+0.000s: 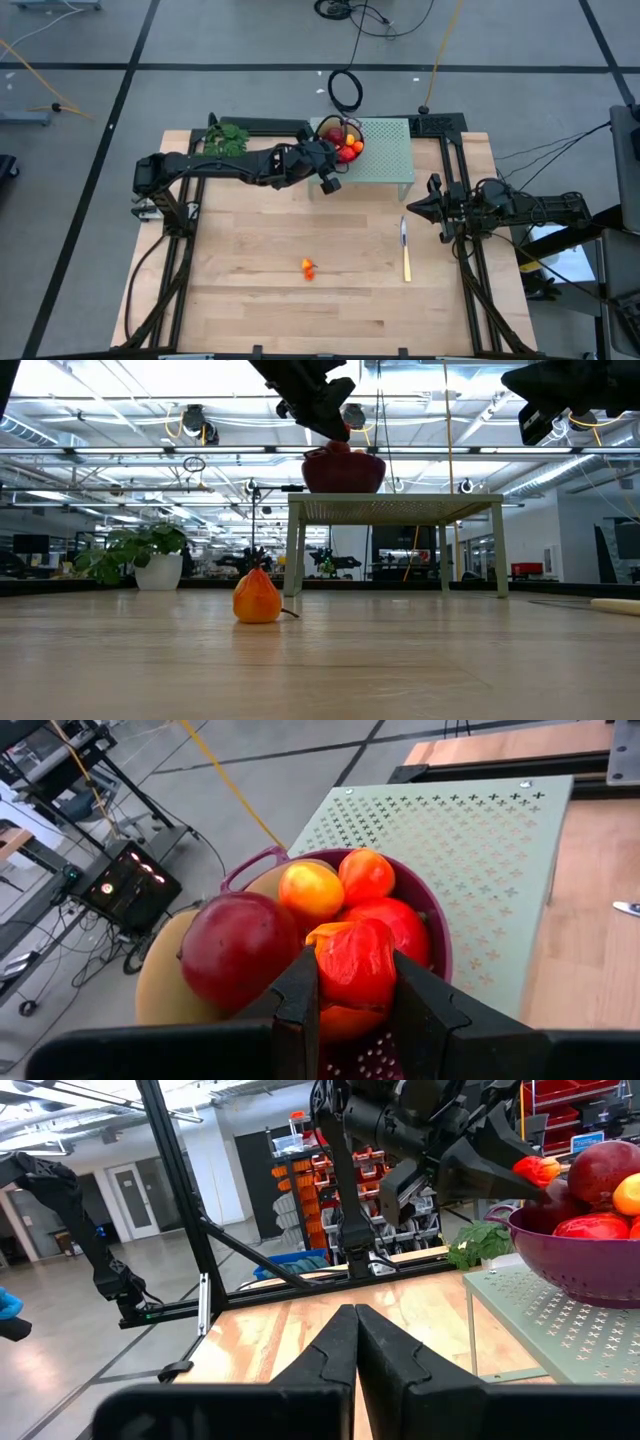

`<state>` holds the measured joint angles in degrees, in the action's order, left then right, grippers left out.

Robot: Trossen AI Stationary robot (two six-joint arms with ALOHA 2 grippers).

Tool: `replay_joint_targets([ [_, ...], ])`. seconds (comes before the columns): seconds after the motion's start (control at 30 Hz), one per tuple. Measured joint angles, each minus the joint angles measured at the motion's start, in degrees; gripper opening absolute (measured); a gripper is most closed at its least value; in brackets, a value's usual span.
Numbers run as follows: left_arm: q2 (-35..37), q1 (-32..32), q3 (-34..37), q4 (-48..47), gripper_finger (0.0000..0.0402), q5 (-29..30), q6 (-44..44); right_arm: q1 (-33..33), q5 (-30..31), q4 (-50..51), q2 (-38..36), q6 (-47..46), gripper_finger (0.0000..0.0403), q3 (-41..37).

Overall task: Pick & Place Fruit
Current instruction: Put the pear into the dark red colander on the shelf

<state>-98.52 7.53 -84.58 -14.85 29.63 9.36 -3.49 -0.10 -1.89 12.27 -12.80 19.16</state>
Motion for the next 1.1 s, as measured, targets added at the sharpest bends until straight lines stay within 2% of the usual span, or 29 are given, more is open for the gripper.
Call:
replay_joint_targets([
  [0.53,0.0,0.01,0.0,-0.01,0.0089,0.37,0.94,0.0,0.0,0.0,-0.01,0.0,0.0,0.02],
  [0.87,-0.55,1.18,0.04,-0.38,0.0162,0.37,1.01,0.0,-0.02,-0.02,-0.01,-0.02,0.0,0.0],
  [1.1,-0.34,1.05,0.04,-0.21,0.0178,1.89,1.12,0.0,-0.02,-0.02,0.0,-0.01,0.0,0.0],
])
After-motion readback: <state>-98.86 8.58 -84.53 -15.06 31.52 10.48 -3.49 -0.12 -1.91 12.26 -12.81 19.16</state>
